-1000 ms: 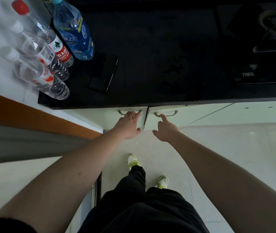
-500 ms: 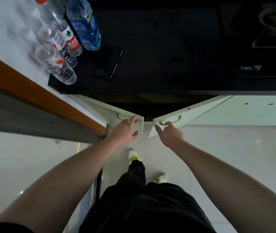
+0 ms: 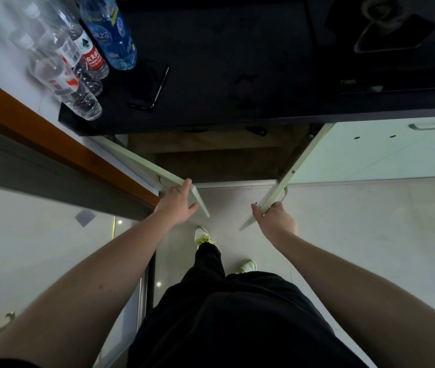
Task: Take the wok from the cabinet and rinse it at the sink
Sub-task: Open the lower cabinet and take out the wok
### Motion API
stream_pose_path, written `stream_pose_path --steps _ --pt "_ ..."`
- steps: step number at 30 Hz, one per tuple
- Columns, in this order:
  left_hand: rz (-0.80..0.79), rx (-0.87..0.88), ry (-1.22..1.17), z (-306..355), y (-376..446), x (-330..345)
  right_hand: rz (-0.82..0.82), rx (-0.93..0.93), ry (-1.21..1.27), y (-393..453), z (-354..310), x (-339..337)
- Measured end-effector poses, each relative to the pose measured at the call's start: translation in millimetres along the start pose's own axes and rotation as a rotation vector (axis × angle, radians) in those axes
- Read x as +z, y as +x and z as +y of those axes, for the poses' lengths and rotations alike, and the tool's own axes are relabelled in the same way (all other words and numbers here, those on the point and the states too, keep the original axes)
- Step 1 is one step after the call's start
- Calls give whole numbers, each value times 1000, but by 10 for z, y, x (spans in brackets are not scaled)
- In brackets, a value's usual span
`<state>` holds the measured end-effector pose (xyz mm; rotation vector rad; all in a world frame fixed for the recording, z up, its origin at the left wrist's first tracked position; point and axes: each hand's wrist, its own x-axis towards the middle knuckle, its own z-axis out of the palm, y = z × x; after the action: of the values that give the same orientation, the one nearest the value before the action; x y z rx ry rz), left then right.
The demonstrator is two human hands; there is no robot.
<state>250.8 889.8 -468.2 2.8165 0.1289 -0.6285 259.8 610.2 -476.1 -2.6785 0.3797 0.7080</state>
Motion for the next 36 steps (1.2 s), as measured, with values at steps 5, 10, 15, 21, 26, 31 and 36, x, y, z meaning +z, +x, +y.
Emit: stream_pose_path --steps 5,10,15,21,26,31,36 --pt "109 -145 177 101 -294 122 154 -89 122 -132 441 -129" --pt "60 -171 191 62 -420 174 229 -286 8 -327 849 -262" --pt "24 -151 175 57 -435 99 261 -244 -221 -345 1126 -286" --pt "4 -98 164 83 -466 -69 220 21 -253 -402 1100 -279" --pt "40 -35 368 -26 -575 -149 189 78 -235 -516 761 -177" --pt "39 147 558 -353 -710 -143 58 -75 -243 -653 187 96" --pt "-73 221 547 -813 -1000 -72 -13 -285 -277 -853 -472 417"
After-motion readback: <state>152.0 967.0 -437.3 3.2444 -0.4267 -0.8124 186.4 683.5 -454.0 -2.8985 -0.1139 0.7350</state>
